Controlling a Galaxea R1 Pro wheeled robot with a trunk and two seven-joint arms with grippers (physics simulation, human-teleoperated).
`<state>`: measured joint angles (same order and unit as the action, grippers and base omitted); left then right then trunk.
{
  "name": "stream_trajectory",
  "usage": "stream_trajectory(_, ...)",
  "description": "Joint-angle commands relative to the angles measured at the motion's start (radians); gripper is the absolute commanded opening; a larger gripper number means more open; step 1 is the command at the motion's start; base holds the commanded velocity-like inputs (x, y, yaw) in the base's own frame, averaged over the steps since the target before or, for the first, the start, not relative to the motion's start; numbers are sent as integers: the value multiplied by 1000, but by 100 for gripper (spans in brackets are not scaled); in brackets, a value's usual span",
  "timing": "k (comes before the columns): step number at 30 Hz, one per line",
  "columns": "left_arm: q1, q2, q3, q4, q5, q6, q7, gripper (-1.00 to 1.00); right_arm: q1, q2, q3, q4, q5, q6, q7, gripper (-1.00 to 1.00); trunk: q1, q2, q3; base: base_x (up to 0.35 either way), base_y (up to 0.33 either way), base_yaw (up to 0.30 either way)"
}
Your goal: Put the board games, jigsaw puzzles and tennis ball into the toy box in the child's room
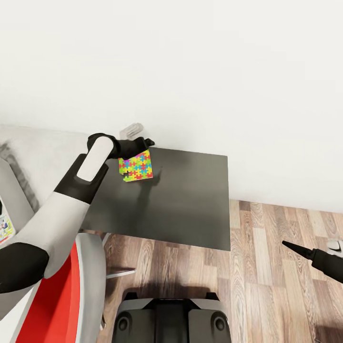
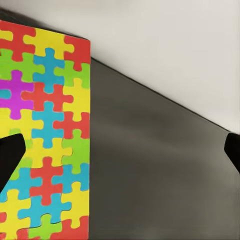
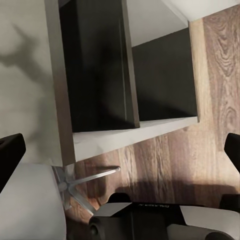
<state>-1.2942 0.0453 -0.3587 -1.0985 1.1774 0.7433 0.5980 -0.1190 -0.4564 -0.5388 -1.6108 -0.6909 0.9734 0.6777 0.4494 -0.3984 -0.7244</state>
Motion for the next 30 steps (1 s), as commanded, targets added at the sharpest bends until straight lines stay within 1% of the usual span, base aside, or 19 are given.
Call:
stream_trajectory(1, -1, 1, -3, -1, 11, -1, 10, 100, -1, 0, -1, 0, 3, 5, 5, 100, 1, -2, -1, 0, 0, 0)
stream_trajectory(2, 1, 4, 6, -6, 12, 3, 10, 100, -1, 0, -1, 0, 4, 4, 5, 100, 1, -2, -1, 0, 0, 0)
stream_trajectory(3, 1, 4, 6, -6, 12, 3, 10, 100, -1, 0, -1, 0, 4, 4, 5, 100, 1, -2, -1, 0, 0, 0)
stream_trajectory(6, 6, 14, 33, -16, 18, 17, 11, 100, -1, 0, -1, -1, 5, 4, 6, 100, 1, -2, -1, 0, 0, 0)
stream_trajectory(7, 6, 14, 33, -16, 18, 17, 11, 100, -1, 0, -1, -1, 5, 4, 6, 100, 1, -2, -1, 0, 0, 0)
stream_trajectory(9, 9, 20, 51, -20, 26, 27, 11, 100, -1, -1, -2, -1, 6, 5, 6, 100, 1, -2, -1, 0, 0, 0)
stream_trajectory(10, 9, 20, 51, -20, 26, 27, 11, 100, -1, -1, -2, -1, 6, 5, 6, 100, 1, -2, -1, 0, 0, 0)
stream_trajectory(12, 11, 31, 65, -21, 39, 34, 11, 100, -1, -3, -3, -1, 6, 5, 6, 100, 1, -2, -1, 0, 0, 0)
stream_trajectory(13, 11, 31, 65, -21, 39, 34, 11, 100, -1, -3, -3, -1, 6, 5, 6, 100, 1, -2, -1, 0, 0, 0)
stream_trajectory(14, 12, 39, 71, -21, 47, 37, 12, 100, -2, -4, -4, -2, 6, 6, 6, 100, 1, -2, -1, 0, 0, 0)
stream_trajectory(15, 12, 39, 71, -21, 47, 37, 12, 100, -2, -4, -4, -2, 6, 6, 6, 100, 1, -2, -1, 0, 0, 0)
stream_trajectory(17, 13, 57, 80, -22, 61, 40, 17, 100, -2, -6, -4, -2, 6, 6, 6, 100, 1, -2, -1, 0, 0, 0)
stream_trajectory(18, 13, 57, 80, -22, 61, 40, 17, 100, -2, -6, -4, -2, 6, 6, 6, 100, 1, -2, -1, 0, 0, 0)
stream_trajectory(20, 13, 75, 85, -22, 72, 43, 27, 100, -3, -8, -5, -3, 7, 6, 6, 100, 1, -2, -1, 0, 0, 0)
stream_trajectory(21, 13, 75, 85, -22, 72, 43, 27, 100, -3, -8, -5, -3, 7, 6, 6, 100, 1, -2, -1, 0, 0, 0)
stream_trajectory(23, 13, 91, 89, -22, 82, 44, 36, 100, -3, -10, -4, -3, 7, 7, 6, 100, 1, -2, -1, 0, 0, 0)
stream_trajectory(24, 13, 91, 89, -22, 82, 44, 36, 100, -3, -10, -4, -3, 7, 7, 6, 100, 1, -2, -1, 0, 0, 0)
stream_trajectory(27, 13, 113, 92, -23, 90, 45, 52, 100, -5, -13, -4, -4, 7, 11, 7, 100, 1, -2, -1, 0, 0, 0)
stream_trajectory(30, 13, 118, 93, -23, 92, 46, 57, 100, -5, -14, -4, -4, 7, 11, 7, 100, 1, -2, -1, 0, 0, 0)
